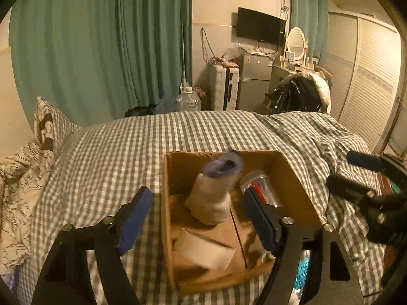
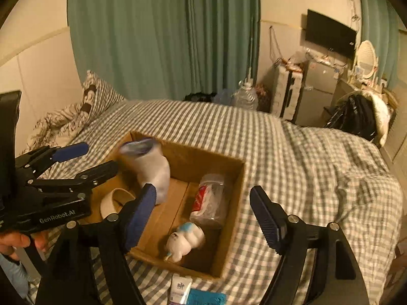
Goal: Organize objects
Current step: 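Grasp the pale green plastic clip with the left tool while the right tool grasps the white BOP tube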
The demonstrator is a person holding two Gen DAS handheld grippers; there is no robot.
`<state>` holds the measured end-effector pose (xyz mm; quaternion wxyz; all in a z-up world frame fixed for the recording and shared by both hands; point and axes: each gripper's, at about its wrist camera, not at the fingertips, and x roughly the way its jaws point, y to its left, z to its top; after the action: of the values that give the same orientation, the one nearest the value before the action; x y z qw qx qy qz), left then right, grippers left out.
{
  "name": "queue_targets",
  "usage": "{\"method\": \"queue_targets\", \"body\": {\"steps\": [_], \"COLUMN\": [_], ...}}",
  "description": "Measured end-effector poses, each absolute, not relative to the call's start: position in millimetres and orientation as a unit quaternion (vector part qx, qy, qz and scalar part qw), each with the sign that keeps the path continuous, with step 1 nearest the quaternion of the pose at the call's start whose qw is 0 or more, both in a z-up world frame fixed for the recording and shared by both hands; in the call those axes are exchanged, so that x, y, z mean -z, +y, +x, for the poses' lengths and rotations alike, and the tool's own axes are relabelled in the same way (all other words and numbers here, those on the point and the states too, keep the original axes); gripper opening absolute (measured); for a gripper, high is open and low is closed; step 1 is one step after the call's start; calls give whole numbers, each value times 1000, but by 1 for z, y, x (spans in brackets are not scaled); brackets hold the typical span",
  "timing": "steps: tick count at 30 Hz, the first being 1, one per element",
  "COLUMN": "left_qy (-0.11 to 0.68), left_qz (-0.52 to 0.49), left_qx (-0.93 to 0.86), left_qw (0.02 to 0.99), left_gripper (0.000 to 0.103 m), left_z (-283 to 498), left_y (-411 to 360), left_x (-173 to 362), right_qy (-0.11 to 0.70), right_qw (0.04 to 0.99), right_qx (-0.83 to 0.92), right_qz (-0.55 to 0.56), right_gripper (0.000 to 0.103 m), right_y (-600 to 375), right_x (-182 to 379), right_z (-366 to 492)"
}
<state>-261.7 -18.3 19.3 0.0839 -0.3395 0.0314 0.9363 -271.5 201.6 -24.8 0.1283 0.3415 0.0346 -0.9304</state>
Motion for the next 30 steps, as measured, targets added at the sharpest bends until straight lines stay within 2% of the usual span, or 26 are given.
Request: {"method": "queue_targets", "body": {"steps": [8,10,20,26,30], "left_qy": [56,62,105,118,135], "left_qz": [-341,-350,-430,-476,-484], "left_qx": [-936,-933,-896,-870,-862], "left_qw": [67,58,40,53,59], "left_gripper": [87,93,95,95,95], "left_z": [-215,-203,-162,-162,-161], "left_y": [-46,-52,-61,-65,-57], "left_x": [-28,-19,64,107,124], "right_qy": [71,80,89,79,78], "right_qw": [107,105,96,89,82], "right_qx": [930,927,899,876,869], "right_qz": [345,350,418,467,482], "right_gripper": [78,78,78,78,78], "right_y": [210,208,186,180,176], "right_x": [10,15,102,157,173], "right_z": [-213,-199,-158,-157,-167]}}
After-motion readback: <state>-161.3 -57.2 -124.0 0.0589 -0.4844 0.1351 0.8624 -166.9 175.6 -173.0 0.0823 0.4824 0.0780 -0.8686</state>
